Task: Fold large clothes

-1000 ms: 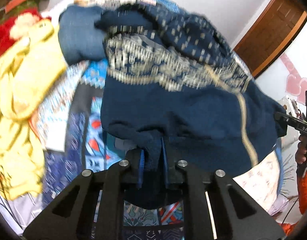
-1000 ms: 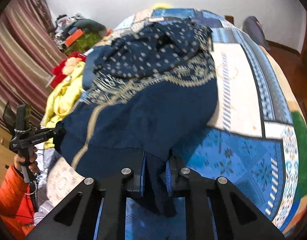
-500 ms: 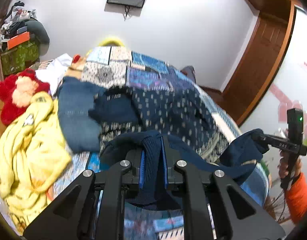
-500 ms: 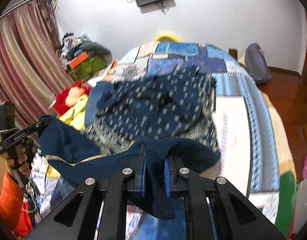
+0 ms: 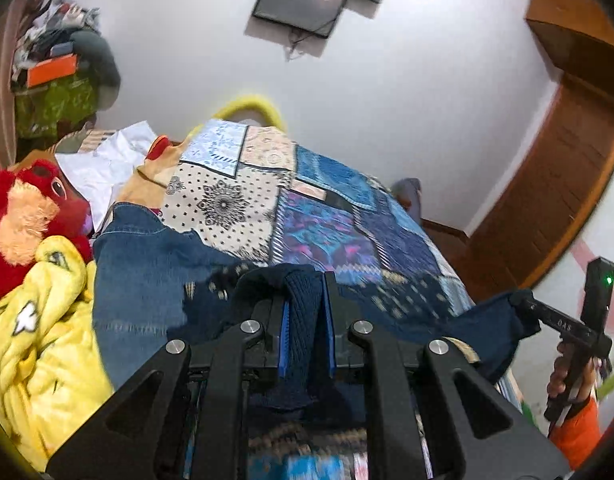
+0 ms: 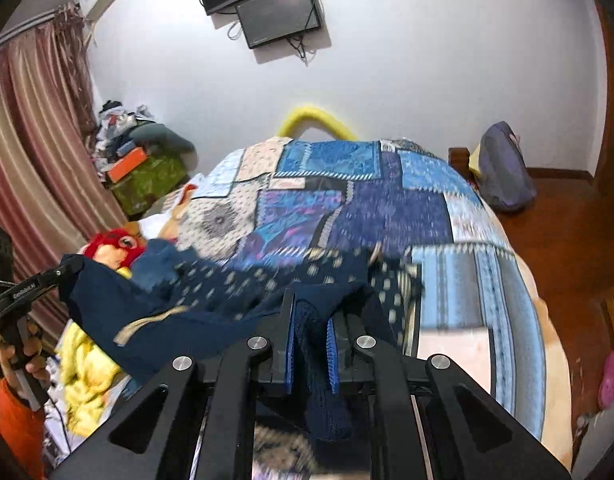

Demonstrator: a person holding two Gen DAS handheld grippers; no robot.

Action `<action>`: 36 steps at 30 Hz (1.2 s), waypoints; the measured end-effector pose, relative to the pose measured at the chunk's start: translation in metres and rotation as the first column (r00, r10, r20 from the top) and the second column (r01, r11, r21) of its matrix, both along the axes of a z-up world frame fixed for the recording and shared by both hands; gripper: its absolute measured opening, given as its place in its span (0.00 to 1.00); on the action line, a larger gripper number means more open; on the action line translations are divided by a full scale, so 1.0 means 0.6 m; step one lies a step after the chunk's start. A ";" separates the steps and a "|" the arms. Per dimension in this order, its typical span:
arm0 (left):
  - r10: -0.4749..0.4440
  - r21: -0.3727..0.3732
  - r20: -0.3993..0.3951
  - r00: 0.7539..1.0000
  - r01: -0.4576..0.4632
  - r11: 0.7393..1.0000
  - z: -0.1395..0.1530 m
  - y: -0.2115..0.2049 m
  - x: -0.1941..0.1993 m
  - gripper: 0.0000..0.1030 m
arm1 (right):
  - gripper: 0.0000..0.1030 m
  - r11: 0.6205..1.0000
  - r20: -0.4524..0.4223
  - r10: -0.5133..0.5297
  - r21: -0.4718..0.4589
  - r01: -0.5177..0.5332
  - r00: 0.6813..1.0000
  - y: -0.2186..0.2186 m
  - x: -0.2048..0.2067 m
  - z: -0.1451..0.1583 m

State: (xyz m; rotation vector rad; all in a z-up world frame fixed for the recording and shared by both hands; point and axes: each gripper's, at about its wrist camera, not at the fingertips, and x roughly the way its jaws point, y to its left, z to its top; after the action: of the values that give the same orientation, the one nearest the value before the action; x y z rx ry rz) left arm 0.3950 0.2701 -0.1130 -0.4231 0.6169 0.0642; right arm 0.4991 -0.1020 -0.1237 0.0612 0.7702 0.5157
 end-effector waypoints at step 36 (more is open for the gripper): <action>-0.039 0.283 -0.328 0.944 0.137 0.949 -0.125 -0.066 0.088 0.90 | 0.10 0.992 -0.089 0.058 -0.111 -0.067 0.994 0.052 0.038 -0.091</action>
State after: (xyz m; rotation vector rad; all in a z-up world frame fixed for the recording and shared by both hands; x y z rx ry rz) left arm 0.4477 0.2305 -0.1882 -0.0837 0.9305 0.1411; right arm 0.5219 -0.0710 -0.1782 -0.0470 0.8858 0.5303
